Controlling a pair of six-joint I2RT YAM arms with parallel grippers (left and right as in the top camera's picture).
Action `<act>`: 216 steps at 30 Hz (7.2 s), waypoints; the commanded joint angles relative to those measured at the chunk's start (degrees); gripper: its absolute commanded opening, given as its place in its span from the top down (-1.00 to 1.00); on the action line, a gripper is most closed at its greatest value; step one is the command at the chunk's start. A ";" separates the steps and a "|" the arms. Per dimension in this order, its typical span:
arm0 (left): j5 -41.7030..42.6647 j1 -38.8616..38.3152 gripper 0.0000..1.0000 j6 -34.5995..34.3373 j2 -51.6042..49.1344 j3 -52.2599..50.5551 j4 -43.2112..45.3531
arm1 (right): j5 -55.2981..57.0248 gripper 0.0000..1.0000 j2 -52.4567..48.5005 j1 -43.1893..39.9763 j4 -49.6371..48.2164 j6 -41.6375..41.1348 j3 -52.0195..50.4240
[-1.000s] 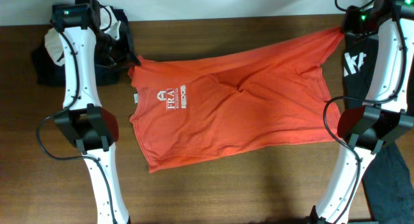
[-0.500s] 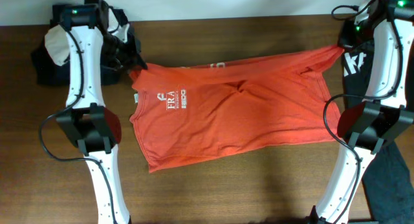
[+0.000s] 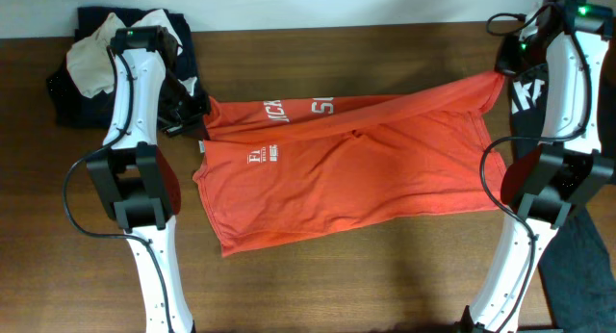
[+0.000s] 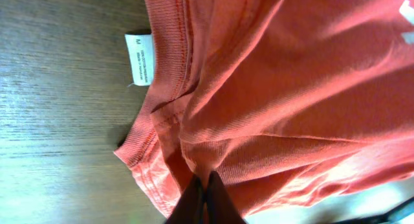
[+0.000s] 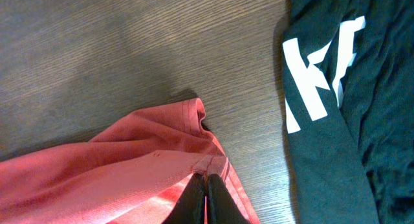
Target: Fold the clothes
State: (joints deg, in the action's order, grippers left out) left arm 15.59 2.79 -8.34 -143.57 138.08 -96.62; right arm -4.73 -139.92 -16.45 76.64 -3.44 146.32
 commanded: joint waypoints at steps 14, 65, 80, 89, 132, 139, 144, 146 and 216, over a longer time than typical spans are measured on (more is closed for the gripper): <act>0.24 -4.61 0.02 0.09 2.97 -0.37 4.72 | -2.12 -0.76 -0.09 1.55 0.39 -3.50 -3.50; -7.93 -2.14 0.13 0.28 2.69 -18.25 17.27 | -12.20 0.25 -0.09 1.73 -11.58 -3.48 -25.59; -7.96 2.82 0.14 0.04 2.69 -18.25 11.30 | -12.63 0.92 -0.04 -0.09 1.55 -4.57 -11.82; -7.98 6.29 0.14 0.07 2.69 -18.25 10.19 | 0.68 0.92 -0.07 -0.02 16.98 -4.61 -8.55; -9.66 7.19 0.99 4.15 0.85 -24.22 13.73 | 2.67 0.92 0.00 8.98 -8.02 -12.09 -26.77; -9.40 5.22 0.99 6.88 0.85 -11.52 10.03 | -0.33 0.92 0.02 1.60 0.24 -13.81 -10.10; -8.35 2.71 -0.67 6.86 0.85 9.38 -0.02 | -7.76 0.78 0.04 1.99 12.68 -11.63 6.62; -5.20 2.60 -0.98 6.38 2.14 13.51 -0.13 | -7.76 0.19 0.04 2.64 18.51 -11.65 13.22; -5.70 19.89 0.99 -6.43 34.77 -80.78 29.09 | -5.18 -0.65 33.68 -1.62 -4.81 -14.86 -70.88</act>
State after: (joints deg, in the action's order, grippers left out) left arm 8.93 22.48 -14.61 -108.55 57.49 -67.57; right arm -7.40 -106.30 -18.17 74.54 -18.70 79.85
